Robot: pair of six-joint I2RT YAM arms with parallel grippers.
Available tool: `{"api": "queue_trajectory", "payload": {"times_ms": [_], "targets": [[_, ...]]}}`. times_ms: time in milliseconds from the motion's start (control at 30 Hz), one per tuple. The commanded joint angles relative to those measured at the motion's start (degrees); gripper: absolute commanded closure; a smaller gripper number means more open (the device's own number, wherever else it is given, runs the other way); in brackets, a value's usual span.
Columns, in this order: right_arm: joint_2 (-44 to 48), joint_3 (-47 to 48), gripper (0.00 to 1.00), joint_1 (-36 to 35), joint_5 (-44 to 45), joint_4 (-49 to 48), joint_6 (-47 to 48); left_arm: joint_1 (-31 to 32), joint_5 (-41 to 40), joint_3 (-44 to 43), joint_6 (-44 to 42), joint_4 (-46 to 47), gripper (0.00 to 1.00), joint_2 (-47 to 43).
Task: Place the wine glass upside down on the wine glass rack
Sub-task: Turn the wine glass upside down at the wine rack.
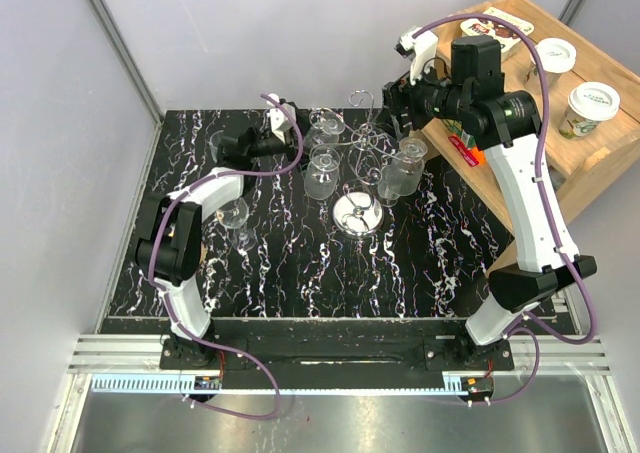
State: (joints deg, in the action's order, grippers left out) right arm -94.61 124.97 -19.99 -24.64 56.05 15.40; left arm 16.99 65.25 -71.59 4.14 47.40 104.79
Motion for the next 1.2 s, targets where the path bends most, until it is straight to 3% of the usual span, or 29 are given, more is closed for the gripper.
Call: {"api": "queue_trajectory", "payload": {"times_ms": [0,333,567,767,1167], "targets": [[1.27,-0.34,0.16,-0.14,-0.14,-0.33,0.95,-0.73,0.06,-3.38,4.13,9.64,1.00,-0.29],[0.92,-0.86,0.16,-0.05,-0.93,-0.24,1.21,-1.09,-6.10,-5.40,-2.29,-0.37,1.00,-0.47],[1.18,-0.87,0.16,-0.05,-0.94,-0.15,1.21,-1.26,-8.30,-5.75,-2.91,-0.03,1.00,0.32],[1.53,-1.57,0.16,-0.05,-0.84,-0.24,1.48,-2.84,-7.77,-4.17,1.48,6.21,1.00,-0.20],[1.53,-1.48,0.16,-0.05,-1.46,-0.24,1.39,-3.02,-6.10,2.33,-3.70,3.84,1.00,-4.25]]}}
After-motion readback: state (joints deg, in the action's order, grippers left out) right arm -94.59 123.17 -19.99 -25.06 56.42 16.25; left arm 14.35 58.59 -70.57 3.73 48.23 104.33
